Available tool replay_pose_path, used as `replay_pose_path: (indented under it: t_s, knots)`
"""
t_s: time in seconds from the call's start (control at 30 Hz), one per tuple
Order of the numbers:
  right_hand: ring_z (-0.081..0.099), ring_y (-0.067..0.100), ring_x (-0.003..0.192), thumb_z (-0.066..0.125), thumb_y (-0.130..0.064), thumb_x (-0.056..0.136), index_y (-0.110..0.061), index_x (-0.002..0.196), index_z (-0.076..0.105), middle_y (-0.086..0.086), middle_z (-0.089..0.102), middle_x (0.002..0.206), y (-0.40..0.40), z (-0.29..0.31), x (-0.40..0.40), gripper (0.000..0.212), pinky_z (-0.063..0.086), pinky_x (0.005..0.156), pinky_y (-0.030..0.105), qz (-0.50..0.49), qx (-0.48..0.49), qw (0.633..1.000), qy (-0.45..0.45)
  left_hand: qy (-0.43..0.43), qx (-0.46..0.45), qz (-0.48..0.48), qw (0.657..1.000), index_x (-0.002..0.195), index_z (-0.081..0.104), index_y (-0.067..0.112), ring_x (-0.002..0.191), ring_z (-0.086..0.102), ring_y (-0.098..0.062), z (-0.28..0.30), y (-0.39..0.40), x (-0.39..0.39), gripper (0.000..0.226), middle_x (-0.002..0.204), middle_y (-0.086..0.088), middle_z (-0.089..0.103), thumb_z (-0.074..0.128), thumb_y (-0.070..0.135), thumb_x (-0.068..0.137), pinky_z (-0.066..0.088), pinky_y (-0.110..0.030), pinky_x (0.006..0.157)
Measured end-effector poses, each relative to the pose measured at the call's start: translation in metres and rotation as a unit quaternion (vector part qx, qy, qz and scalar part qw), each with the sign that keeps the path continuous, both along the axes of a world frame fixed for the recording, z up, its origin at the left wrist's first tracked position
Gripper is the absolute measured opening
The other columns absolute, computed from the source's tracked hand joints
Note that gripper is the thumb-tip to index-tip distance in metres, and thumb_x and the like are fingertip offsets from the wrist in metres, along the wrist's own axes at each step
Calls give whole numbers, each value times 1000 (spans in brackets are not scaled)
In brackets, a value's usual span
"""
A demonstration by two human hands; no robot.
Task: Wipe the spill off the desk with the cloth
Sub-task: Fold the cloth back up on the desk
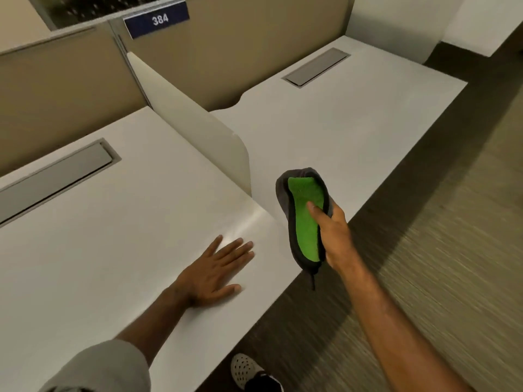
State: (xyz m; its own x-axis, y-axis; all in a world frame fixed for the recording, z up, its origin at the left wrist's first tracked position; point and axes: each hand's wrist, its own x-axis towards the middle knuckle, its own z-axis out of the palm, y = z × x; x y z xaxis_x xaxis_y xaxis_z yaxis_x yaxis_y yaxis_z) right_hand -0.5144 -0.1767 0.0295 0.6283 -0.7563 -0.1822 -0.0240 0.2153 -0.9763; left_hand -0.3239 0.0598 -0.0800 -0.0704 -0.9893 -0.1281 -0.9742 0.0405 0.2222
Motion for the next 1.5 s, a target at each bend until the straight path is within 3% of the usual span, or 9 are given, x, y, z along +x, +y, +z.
replay_pose_path:
  t_s: [0.2,0.3,0.4,0.5,0.7,0.83,1.0,1.27,1.5]
  knots:
    - [78,19,84,69,-29,94,-23,113,71,1,81,96,10,17,38,20,62,65,30,55,156,986,-27,239,-8,156,958,158,8,48,155,2,0,30,-4,-15,68,166,26,10,29,72,97,-4,-41,128]
    - [77,29,94,72,-36,89,-19,115,74,11,78,109,21,22,56,31,63,74,40,91,237,967,-17,510,-101,332,787,151,28,55,144,27,13,59,-12,-30,57,152,40,34,41,65,96,23,-11,117]
    - [75,34,103,75,-46,87,-15,119,76,17,75,119,34,21,75,45,61,83,44,143,287,947,1,598,-197,465,623,144,52,26,135,53,-12,80,-12,-26,50,145,9,58,45,50,101,47,-28,109]
    - [72,34,111,77,-56,82,-13,125,73,16,73,124,46,15,93,61,59,90,47,199,333,922,-10,628,-230,511,540,129,63,21,125,63,-24,92,3,-11,40,128,1,69,50,46,101,55,-36,99]
    - [59,36,130,60,-74,84,-15,135,66,16,65,138,52,5,132,77,42,114,56,255,395,881,44,585,-255,577,510,132,63,17,115,67,-27,109,35,5,42,125,-2,71,62,35,93,59,-45,88]
    - [74,19,68,79,-34,87,-10,87,73,4,77,70,32,-24,133,25,63,61,28,259,345,887,164,534,-281,631,488,132,63,19,109,71,-24,112,43,1,33,118,2,75,62,19,99,59,-37,75]
    - [65,33,125,39,-86,85,-18,131,70,15,68,135,19,-26,170,88,56,99,47,343,418,830,140,469,-288,697,459,131,63,21,100,73,-15,109,38,1,35,112,4,76,65,16,97,59,-22,67]
    - [69,37,115,73,-3,88,-9,132,63,16,73,124,2,-36,174,46,57,99,50,454,170,859,163,455,-276,726,436,132,63,22,103,72,-15,94,39,-7,36,113,5,75,64,14,97,59,-28,78]
    - [73,31,105,72,7,84,-14,123,67,9,77,113,19,-31,169,44,61,91,45,442,56,876,186,423,-273,729,463,125,66,26,105,69,-6,97,44,-11,32,115,14,72,62,10,97,58,-26,88]
